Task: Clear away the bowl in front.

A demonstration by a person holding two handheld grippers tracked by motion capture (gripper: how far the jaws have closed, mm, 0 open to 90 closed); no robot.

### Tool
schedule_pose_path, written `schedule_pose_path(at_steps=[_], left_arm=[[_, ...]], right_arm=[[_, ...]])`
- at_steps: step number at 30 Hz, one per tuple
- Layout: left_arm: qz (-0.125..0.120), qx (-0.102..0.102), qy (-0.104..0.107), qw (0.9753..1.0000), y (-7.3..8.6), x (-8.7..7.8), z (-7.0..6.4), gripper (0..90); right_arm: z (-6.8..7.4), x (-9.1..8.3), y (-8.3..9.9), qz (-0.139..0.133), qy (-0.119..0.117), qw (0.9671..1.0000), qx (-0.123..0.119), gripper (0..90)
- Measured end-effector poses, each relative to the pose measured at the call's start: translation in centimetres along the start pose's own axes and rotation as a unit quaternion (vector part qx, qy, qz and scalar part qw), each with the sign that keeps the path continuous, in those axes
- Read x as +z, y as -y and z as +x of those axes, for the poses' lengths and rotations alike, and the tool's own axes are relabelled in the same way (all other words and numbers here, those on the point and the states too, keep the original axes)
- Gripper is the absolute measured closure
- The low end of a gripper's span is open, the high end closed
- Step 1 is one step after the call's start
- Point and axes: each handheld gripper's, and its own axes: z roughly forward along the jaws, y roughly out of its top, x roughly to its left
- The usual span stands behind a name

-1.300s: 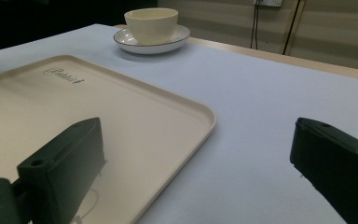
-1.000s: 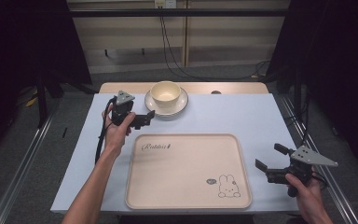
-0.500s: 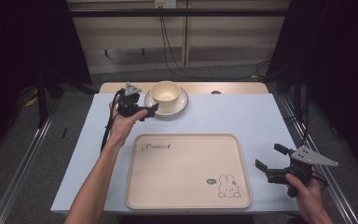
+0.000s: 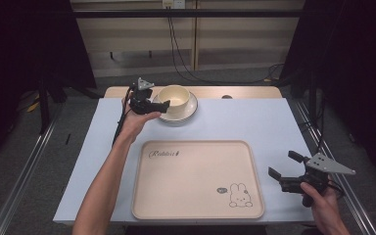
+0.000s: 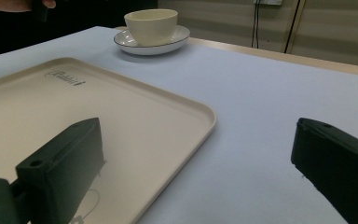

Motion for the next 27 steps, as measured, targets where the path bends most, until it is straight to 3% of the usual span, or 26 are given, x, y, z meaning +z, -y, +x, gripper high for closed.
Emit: schedule_pose_path(at_steps=[6, 8, 9, 12, 15, 16, 18, 22, 24, 27], left_arm=[[0.017, -0.037, -0.020, 0.9990, -0.4, 1.9, 0.9, 8.9], [0.018, -0.030, -0.031, 0.9989, -0.4, 2.5, 1.0, 14.1], [0.017, -0.029, -0.035, 0.9988, -0.4, 2.7, 1.2, 12.6], [0.023, -0.042, -0.038, 0.9981, -0.6, 3.7, 1.5, 13.1], [0.031, -0.040, -0.037, 0.9980, -0.5, 4.4, 1.8, 18.2], [0.036, -0.054, -0.036, 0.9973, -0.4, 4.8, 1.9, 18.4], [0.049, -0.048, -0.037, 0.9970, -0.2, 5.2, 2.1, 21.1], [0.066, -0.064, -0.038, 0.9950, -0.2, 6.0, 2.2, 23.6], [0.081, -0.053, -0.037, 0.9946, -0.3, 6.3, 2.0, 25.5], [0.097, -0.055, -0.037, 0.9931, -0.4, 7.0, 1.8, 23.9]], right_arm=[[0.0, -0.1, 0.0, 0.001, -0.001, 1.0000, 0.002, 1.9], [-0.1, 0.0, 0.0, 0.000, -0.001, 1.0000, 0.001, 2.0], [-0.1, 0.0, 0.0, 0.001, 0.001, 1.0000, 0.001, 2.0], [-0.1, 0.0, 0.0, -0.001, 0.000, 1.0000, 0.001, 1.9], [-0.1, 0.0, 0.0, -0.001, -0.001, 1.0000, 0.001, 2.0], [-0.1, 0.0, 0.0, -0.001, -0.001, 1.0000, 0.000, 2.0], [-0.1, 0.0, 0.1, 0.000, -0.003, 1.0000, 0.003, 2.0], [-0.1, 0.0, 0.1, 0.001, -0.005, 1.0000, 0.002, 2.0], [-0.2, 0.0, 0.1, 0.001, -0.004, 1.0000, 0.000, 2.0], [-0.2, 0.0, 0.1, 0.001, -0.005, 1.0000, 0.002, 2.0]])
